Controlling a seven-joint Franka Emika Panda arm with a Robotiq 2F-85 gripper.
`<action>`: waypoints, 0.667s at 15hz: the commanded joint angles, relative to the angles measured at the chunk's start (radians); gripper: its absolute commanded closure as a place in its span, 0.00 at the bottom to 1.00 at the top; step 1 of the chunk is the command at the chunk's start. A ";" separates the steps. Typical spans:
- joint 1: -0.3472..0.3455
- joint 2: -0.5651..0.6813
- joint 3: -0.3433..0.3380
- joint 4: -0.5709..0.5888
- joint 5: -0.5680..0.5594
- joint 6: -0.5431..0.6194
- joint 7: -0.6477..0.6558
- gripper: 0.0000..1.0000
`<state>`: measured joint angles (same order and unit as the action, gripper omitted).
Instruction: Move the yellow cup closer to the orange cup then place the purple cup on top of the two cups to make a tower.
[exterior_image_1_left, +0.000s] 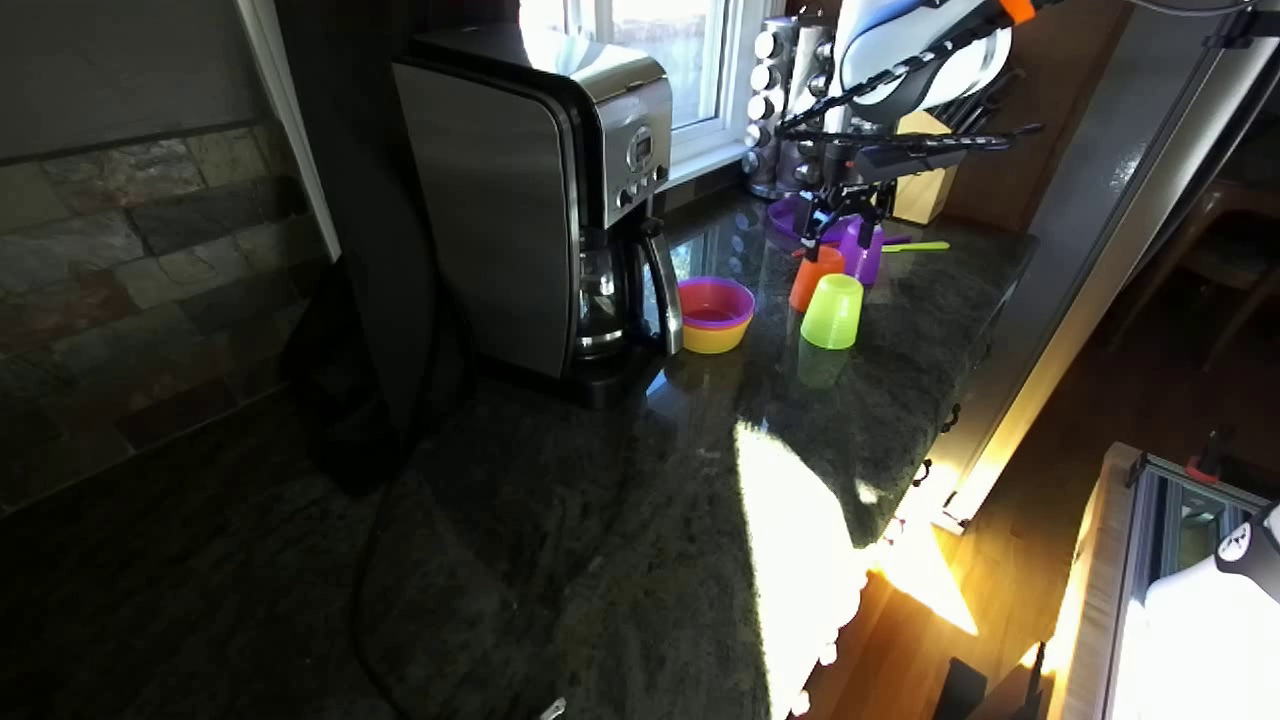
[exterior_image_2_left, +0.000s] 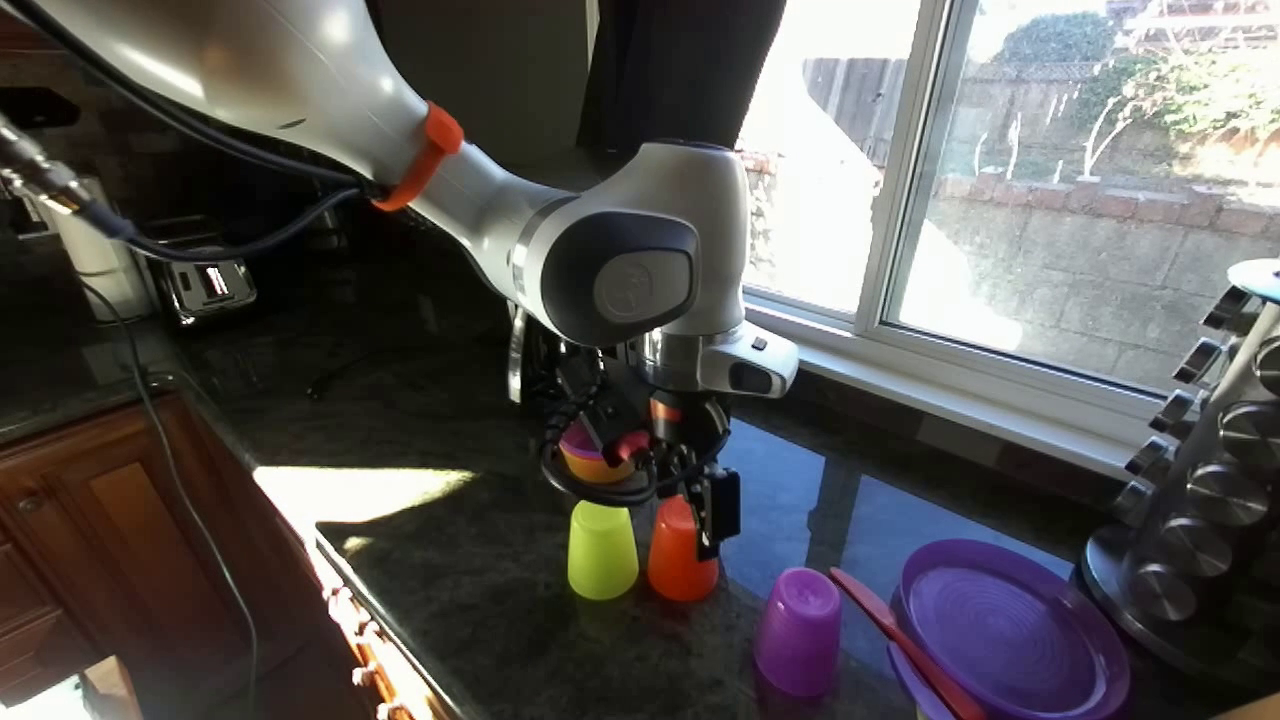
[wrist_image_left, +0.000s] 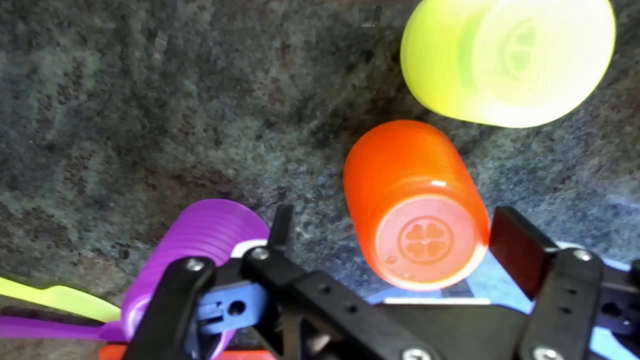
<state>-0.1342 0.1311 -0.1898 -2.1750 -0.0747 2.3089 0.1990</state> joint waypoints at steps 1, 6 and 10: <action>-0.034 -0.090 -0.036 -0.088 -0.023 0.039 0.075 0.00; -0.090 -0.121 -0.071 -0.127 0.012 0.168 0.105 0.00; -0.119 -0.103 -0.092 -0.127 -0.001 0.225 0.148 0.00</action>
<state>-0.2386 0.0343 -0.2717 -2.2751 -0.0669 2.4922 0.3047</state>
